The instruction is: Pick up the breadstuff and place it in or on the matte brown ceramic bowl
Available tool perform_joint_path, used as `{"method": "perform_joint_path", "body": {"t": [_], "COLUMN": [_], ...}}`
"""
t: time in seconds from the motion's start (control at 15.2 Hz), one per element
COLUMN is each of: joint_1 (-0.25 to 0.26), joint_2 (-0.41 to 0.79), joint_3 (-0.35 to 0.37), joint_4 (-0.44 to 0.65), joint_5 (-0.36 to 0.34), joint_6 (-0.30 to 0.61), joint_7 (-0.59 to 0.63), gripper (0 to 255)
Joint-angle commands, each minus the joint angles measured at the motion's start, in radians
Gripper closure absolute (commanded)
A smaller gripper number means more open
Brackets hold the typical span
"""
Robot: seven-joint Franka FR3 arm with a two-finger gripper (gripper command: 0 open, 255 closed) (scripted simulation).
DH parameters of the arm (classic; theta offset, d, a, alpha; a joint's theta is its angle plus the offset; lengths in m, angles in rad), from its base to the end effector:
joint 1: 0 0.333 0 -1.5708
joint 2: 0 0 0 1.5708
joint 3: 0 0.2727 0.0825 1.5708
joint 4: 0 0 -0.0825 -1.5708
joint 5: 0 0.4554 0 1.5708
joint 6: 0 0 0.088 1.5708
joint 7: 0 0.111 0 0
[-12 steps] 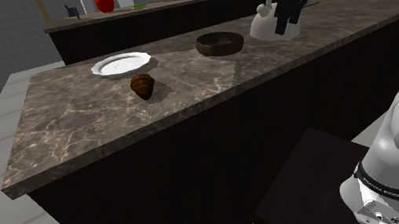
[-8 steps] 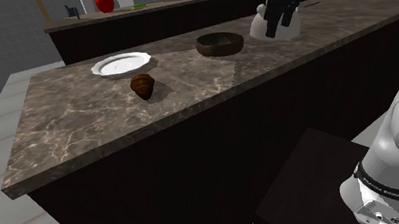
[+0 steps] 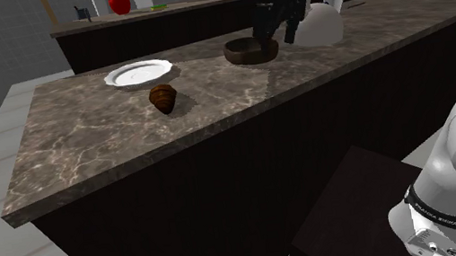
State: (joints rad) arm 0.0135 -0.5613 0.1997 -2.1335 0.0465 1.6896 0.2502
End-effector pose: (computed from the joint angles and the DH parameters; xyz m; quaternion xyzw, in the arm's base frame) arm 0.4691 0.1187 0.5836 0.9976 -0.0321 0.0593 0.0173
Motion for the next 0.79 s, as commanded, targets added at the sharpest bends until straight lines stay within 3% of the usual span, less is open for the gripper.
{"method": "perform_joint_path", "body": {"t": [0.0, 0.4, 0.73], "joint_1": [0.000, 0.000, 0.013], "joint_2": [0.061, 0.266, 0.464], "joint_3": [0.037, 0.144, 0.222], "joint_4": [0.046, 0.217, 0.403], "joint_5": [0.008, -0.003, -0.056], "joint_6": [0.011, 0.028, 0.017], "joint_7": [0.057, 0.228, 0.377], "gripper": [0, 0, 0]}}
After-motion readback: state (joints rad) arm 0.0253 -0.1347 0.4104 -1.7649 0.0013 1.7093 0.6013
